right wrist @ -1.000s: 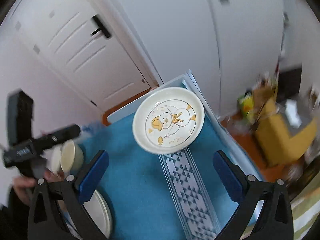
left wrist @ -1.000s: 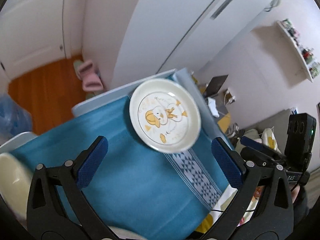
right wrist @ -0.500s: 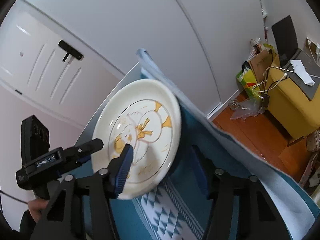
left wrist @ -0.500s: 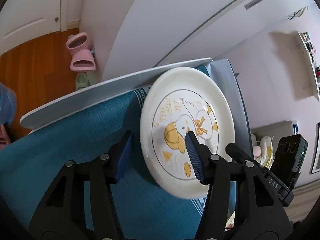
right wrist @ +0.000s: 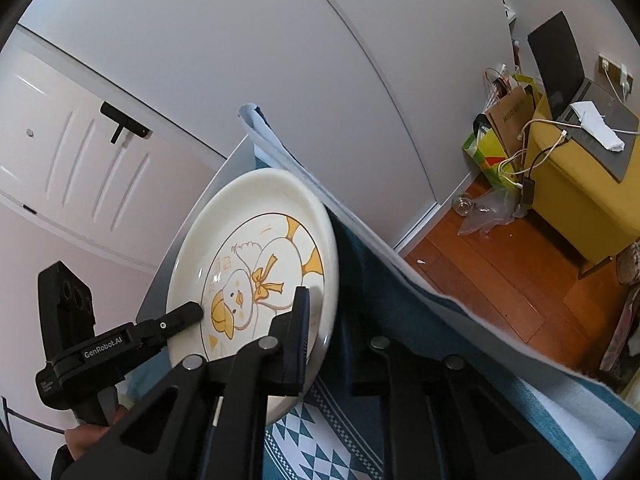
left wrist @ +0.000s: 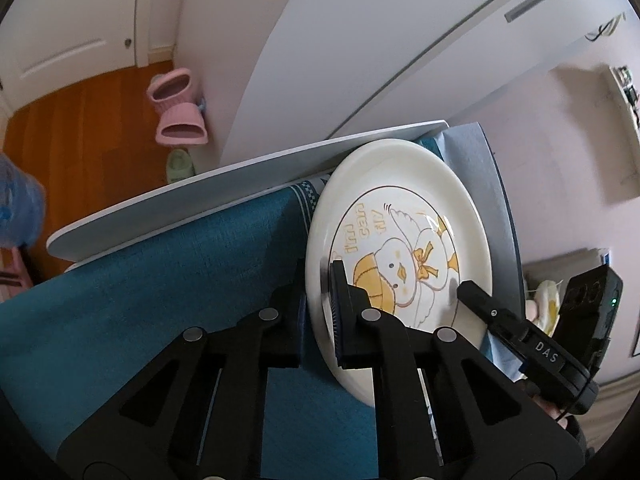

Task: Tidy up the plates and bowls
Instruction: 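Lift the duck-drawing plate and carry it over the stacked dishes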

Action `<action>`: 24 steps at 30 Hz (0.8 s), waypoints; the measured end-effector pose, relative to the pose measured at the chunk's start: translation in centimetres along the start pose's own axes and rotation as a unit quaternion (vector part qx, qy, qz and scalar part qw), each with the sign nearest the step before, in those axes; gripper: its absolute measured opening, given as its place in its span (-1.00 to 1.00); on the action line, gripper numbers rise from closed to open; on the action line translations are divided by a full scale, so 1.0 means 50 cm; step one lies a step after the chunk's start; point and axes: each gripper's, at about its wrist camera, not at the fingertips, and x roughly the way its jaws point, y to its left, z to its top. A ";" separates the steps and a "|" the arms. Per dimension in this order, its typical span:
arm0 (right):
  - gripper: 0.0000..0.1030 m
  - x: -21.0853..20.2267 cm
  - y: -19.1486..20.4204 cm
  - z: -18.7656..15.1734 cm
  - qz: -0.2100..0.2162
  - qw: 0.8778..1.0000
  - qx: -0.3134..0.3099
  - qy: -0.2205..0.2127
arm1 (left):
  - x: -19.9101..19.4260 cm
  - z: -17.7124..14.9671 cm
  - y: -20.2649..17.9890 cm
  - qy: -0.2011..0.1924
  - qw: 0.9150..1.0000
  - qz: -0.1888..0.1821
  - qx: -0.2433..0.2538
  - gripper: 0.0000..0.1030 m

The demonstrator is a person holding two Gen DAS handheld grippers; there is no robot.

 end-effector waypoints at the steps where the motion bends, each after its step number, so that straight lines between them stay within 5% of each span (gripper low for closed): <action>1: -0.75 -0.003 0.000 0.000 0.002 1.000 -0.001 -0.002 | -0.002 -0.001 -0.002 0.000 1.000 0.001 0.001 -0.84; 12: -0.75 -0.060 0.027 -0.006 0.012 0.999 -0.035 -0.014 | -0.079 -0.033 -0.032 -0.031 0.999 0.005 0.012 -0.84; 24: -0.75 -0.216 0.169 -0.060 0.051 0.991 -0.122 -0.010 | -0.329 -0.165 -0.059 -0.108 0.994 0.025 -0.016 -0.84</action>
